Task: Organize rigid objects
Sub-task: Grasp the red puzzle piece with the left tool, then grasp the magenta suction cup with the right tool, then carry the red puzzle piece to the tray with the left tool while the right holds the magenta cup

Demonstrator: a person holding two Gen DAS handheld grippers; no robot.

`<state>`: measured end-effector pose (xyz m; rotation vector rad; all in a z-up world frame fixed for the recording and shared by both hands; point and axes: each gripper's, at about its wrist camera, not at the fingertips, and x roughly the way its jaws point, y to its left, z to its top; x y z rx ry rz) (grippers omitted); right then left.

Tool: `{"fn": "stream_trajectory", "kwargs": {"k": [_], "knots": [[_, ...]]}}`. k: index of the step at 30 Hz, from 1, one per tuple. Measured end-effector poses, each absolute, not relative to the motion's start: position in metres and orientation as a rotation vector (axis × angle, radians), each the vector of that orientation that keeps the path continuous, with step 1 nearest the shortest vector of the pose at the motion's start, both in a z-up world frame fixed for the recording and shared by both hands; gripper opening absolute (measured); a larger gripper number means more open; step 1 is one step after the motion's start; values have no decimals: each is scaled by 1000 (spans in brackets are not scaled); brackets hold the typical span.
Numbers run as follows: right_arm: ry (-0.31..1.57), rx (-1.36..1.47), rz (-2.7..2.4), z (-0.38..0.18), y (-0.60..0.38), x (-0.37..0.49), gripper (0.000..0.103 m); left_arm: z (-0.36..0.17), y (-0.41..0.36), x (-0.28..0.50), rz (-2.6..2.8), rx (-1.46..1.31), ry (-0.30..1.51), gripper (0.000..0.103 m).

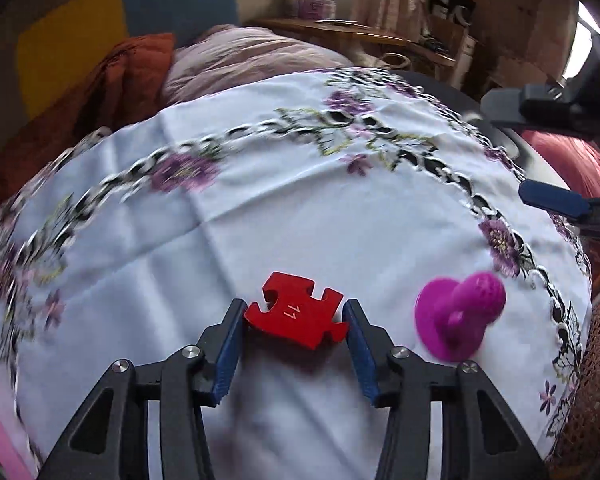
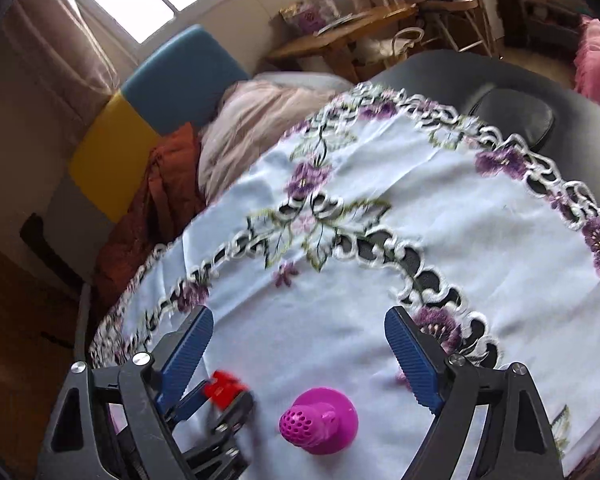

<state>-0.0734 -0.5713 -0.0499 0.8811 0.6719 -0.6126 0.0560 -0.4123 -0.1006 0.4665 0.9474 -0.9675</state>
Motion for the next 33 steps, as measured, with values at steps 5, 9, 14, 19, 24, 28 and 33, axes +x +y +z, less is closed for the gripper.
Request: {"fn": "stream_trajectory", "kwargs": {"k": [5,9,14,19,24,28,33], "knots": [[794,862,-591,-66,-566,-61,88,-97,-365,42,-886,420,963,49],[858,831,-580,-72,-561,-54,88,-92,-332,24,-862,396,955,49],[930,765,-549,-76,-549,-44,88,-85,-303,9,-858,358,958,49],[976,732,-555,-79,-543,-41,88,-72,-283,-7,-871,344,932,49],[999,718,-571,-80,-534,-46,88,-60,-265,-11,-882,304,914,49],[1042,637,-555,-82,-521,-38,80,-50,-251,-13,-887,266,896,49],[1163,480,-560,-94,-503,-22,41,-34,-229,-14,-876,216,854,49]]}}
